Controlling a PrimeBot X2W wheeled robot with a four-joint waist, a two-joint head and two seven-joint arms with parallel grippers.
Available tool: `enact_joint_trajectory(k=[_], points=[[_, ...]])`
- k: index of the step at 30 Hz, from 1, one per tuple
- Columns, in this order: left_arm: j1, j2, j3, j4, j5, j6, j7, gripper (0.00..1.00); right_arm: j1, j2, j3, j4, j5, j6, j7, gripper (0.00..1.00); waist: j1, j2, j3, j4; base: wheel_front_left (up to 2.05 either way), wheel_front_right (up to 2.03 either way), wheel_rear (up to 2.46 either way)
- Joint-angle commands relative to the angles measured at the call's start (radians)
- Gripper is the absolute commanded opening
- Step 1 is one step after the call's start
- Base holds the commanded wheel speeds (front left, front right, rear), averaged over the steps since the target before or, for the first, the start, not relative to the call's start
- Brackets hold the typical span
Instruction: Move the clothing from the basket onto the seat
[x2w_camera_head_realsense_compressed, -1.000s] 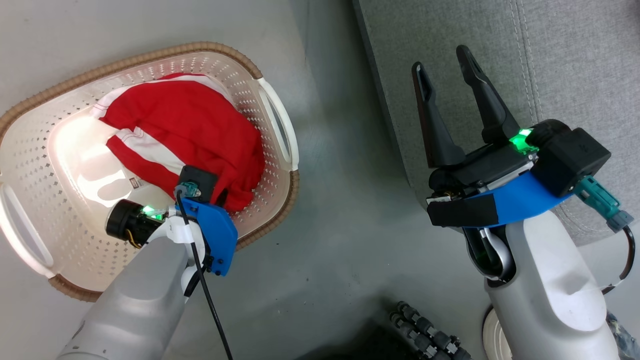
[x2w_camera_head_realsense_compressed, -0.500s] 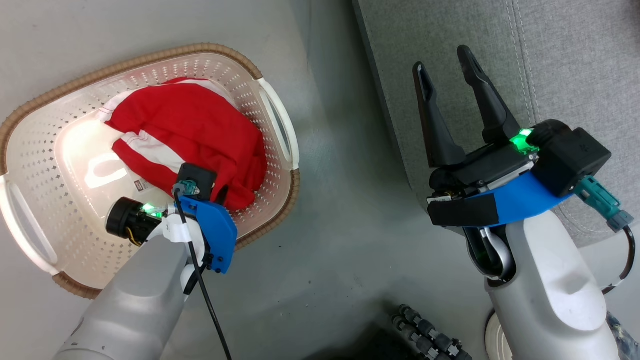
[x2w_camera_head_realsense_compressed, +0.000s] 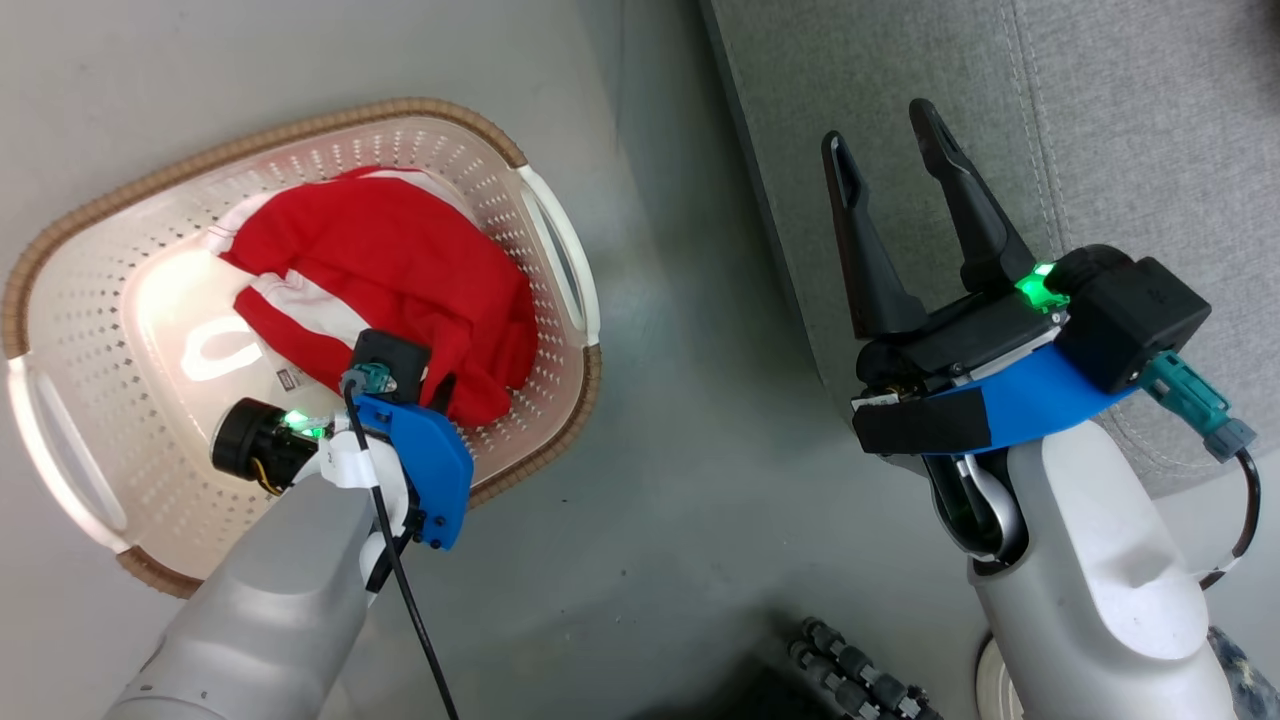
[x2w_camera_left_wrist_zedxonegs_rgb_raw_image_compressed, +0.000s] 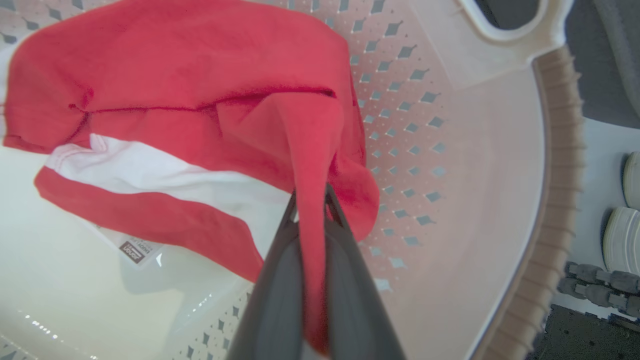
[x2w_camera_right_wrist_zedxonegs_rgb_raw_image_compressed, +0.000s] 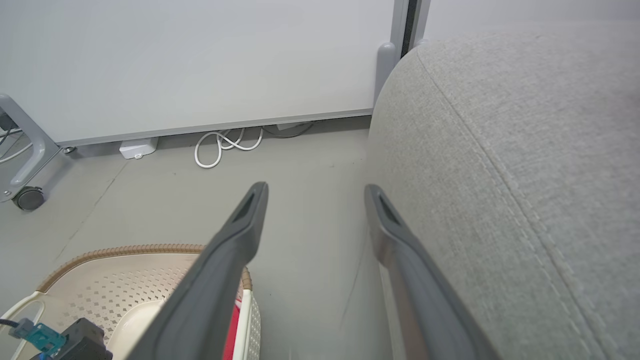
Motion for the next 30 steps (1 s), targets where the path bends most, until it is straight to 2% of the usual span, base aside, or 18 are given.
enact_joint_trajectory(k=[1, 6, 16, 25, 30], points=[[-0.009, -0.001, -0.005, -0.002, -0.006, -0.001, -0.01, 0.0, -0.005, 0.002, -0.003, 0.008, -0.006, 0.0, -0.004, 1.0, 0.0, 0.0, -0.018, 0.008, 0.0, 0.0, 0.0], [0.009, -0.019, -0.03, -0.019, -0.023, -0.001, -0.058, 0.0, 0.016, 0.002, -0.017, 0.031, -0.022, 0.0, -0.004, 1.0, 0.0, 0.0, -0.11, 0.043, 0.0, 0.0, 0.0], [0.053, -0.076, -0.111, -0.105, -0.078, -0.001, -0.162, 0.0, 0.11, -0.004, -0.049, 0.077, -0.088, 0.0, 0.05, 1.0, 0.0, 0.0, -0.405, 0.17, 0.0, 0.0, 0.0], [0.069, -0.115, -0.183, -0.196, -0.129, -0.001, -0.201, 0.0, 0.26, -0.027, -0.073, 0.071, -0.089, 0.0, 0.136, 1.0, 0.0, 0.0, -0.66, 0.288, 0.0, 0.0, 0.0], [0.044, -0.129, -0.207, -0.249, -0.15, -0.001, -0.206, 0.0, 0.34, -0.032, -0.079, 0.049, -0.082, 0.0, 0.182, 1.0, 0.0, 0.0, -0.759, 0.335, 0.0, 0.0, 0.0]])
